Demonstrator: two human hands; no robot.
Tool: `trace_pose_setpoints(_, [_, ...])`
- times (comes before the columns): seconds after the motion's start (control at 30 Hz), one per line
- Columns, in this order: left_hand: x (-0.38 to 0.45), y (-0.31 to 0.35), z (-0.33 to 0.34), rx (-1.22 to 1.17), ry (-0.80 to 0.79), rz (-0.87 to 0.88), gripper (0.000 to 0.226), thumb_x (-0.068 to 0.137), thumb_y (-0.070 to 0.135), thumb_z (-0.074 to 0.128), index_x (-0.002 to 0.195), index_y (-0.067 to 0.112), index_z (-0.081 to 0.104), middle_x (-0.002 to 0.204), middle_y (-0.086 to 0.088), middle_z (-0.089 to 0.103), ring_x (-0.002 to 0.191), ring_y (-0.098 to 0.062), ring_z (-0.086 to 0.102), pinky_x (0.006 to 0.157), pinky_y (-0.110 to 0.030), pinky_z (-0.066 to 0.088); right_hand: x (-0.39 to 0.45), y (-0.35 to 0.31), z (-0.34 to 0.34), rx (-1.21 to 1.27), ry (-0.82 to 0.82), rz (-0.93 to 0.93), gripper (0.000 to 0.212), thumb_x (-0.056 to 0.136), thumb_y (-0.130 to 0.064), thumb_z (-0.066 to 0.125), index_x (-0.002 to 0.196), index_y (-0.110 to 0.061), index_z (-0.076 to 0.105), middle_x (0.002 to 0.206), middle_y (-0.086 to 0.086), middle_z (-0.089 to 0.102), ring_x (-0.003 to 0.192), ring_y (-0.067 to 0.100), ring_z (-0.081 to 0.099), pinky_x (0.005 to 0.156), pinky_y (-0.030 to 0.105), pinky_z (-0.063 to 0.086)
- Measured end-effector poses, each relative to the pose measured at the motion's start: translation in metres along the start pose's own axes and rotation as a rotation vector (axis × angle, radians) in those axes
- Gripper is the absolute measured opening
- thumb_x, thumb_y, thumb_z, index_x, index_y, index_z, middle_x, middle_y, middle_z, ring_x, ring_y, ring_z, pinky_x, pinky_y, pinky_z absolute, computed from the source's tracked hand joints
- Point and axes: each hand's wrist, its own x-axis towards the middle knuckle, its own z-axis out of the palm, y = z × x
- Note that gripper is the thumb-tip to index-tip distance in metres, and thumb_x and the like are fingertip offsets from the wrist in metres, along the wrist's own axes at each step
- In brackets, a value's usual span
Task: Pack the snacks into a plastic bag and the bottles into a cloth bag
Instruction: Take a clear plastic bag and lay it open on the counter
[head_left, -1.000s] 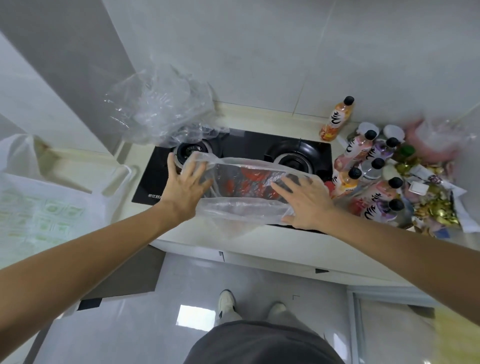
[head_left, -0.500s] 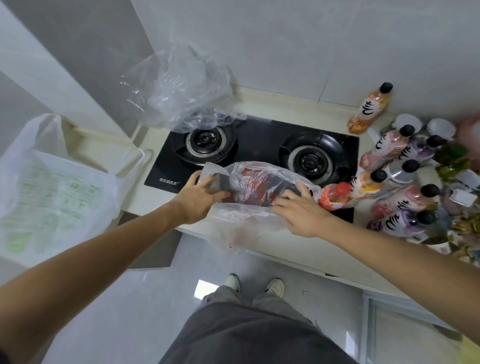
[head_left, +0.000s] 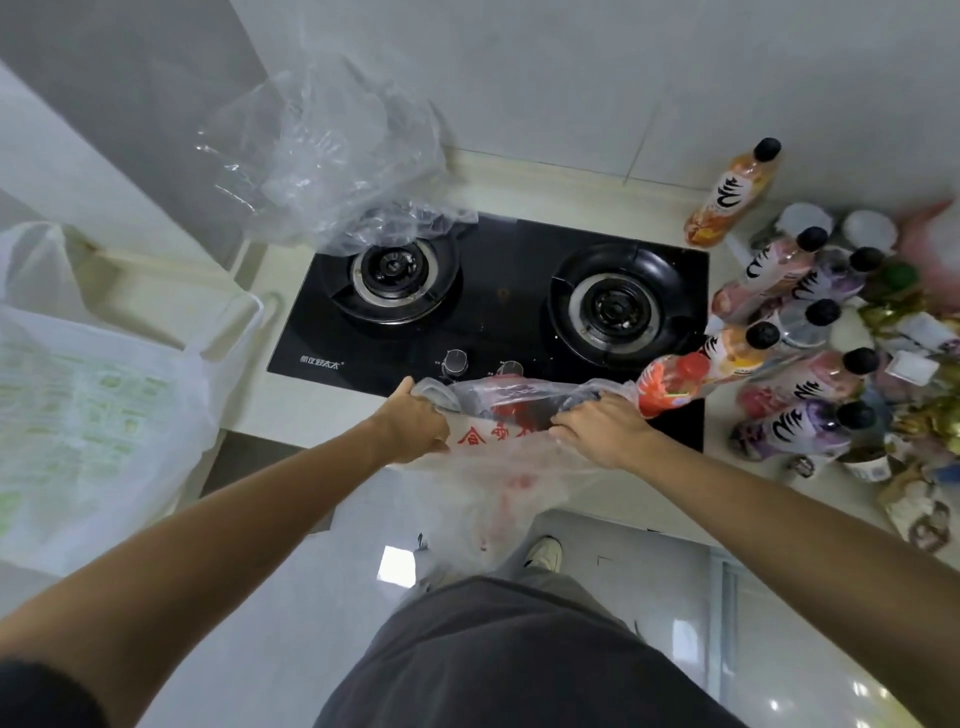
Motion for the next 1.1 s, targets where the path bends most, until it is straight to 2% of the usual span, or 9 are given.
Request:
trace_pose_setpoints(0.17, [0.008,-0.001,0.017,-0.035,0.027,0.017,0.055,0.095,0.072,0.041,0.131,0.035,0.062,0.124,0.006,0.065,0.126,-0.024,0.052,0.117,-0.054,0.017,0.007,-0.008,0.0,0.046,-0.01,0.128,0.047,0.105,-0.059,0.038,0.144,-0.035,0.049,0.136,0.0,0.066,0.123,0.028,0.064,0.101,0.046,0.049])
trace_pose_setpoints(0.33, [0.004,0.005,0.022,0.005,0.111,0.0,0.074,0.082,0.084,0.045,0.134,0.035,0.062,0.141,-0.003,0.054,0.136,-0.028,0.039,0.113,-0.057,0.022,0.0,-0.015,-0.002,0.014,-0.171,0.101,0.102,0.083,-0.073,0.065,0.163,-0.033,0.016,0.161,0.009,0.035,0.148,0.035,0.031,0.115,0.048,0.037])
trace_pose_setpoints(0.43, [0.003,0.007,0.027,-0.054,0.213,0.081,0.066,0.084,0.076,0.056,0.14,0.041,0.056,0.15,0.001,0.043,0.139,-0.026,0.033,0.114,-0.059,0.023,0.0,-0.023,0.003,0.022,-0.202,0.084,0.113,0.076,-0.074,0.071,0.163,-0.038,0.009,0.158,0.012,0.027,0.146,0.039,0.026,0.116,0.053,0.037])
trace_pose_setpoints(0.53, [0.004,0.01,0.033,-0.102,0.199,0.22,0.051,0.094,0.057,0.06,0.143,0.043,0.052,0.153,0.011,0.044,0.141,-0.022,0.03,0.116,-0.063,0.02,0.0,-0.028,0.003,0.021,-0.159,0.064,0.103,0.075,-0.065,0.077,0.158,-0.039,0.022,0.153,0.011,0.025,0.142,0.04,0.027,0.112,0.055,0.041])
trace_pose_setpoints(0.67, [0.008,0.015,0.041,-0.135,0.182,0.248,0.043,0.101,0.038,0.059,0.143,0.042,0.053,0.144,0.015,0.056,0.139,-0.02,0.036,0.119,-0.063,0.014,-0.001,-0.023,-0.002,-0.021,-0.047,-0.051,0.07,0.08,-0.044,0.083,0.141,-0.031,0.05,0.146,0.006,0.034,0.132,0.034,0.037,0.112,0.055,0.038])
trace_pose_setpoints(0.77, [0.011,0.017,0.043,-0.132,0.187,0.216,0.04,0.103,0.033,0.056,0.142,0.04,0.055,0.138,0.013,0.062,0.136,-0.023,0.039,0.119,-0.065,0.013,-0.004,-0.015,0.005,0.025,-0.026,-0.226,0.054,0.084,-0.015,0.08,0.134,-0.026,0.06,0.136,-0.005,0.049,0.123,0.019,0.043,0.113,0.048,0.04])
trace_pose_setpoints(0.83, [0.014,0.018,0.042,-0.121,0.176,0.181,0.039,0.103,0.041,0.054,0.142,0.036,0.055,0.137,0.009,0.063,0.136,-0.025,0.04,0.12,-0.067,0.014,-0.008,-0.012,0.009,0.102,-0.081,-0.276,0.055,0.086,-0.01,0.078,0.136,-0.025,0.06,0.14,-0.008,0.053,0.129,0.016,0.044,0.108,0.042,0.046])
trace_pose_setpoints(1.0, [0.017,0.02,0.045,-0.058,0.137,0.03,0.063,0.093,0.064,0.055,0.146,0.03,0.049,0.136,-0.001,0.063,0.138,-0.029,0.04,0.12,-0.064,0.009,-0.015,-0.009,0.011,-0.004,-0.19,-0.258,0.089,0.085,-0.043,0.08,0.159,-0.03,0.033,0.166,-0.008,0.031,0.155,0.025,0.02,0.127,0.047,0.023])
trace_pose_setpoints(1.1, [0.016,0.024,0.046,-0.05,0.113,-0.077,0.089,0.08,0.075,0.062,0.152,0.026,0.038,0.142,-0.003,0.057,0.14,-0.031,0.038,0.121,-0.064,0.009,-0.023,-0.012,0.013,0.012,-0.225,-0.226,0.105,0.08,-0.052,0.081,0.162,-0.036,0.018,0.171,-0.007,0.017,0.157,0.031,0.009,0.126,0.053,0.025])
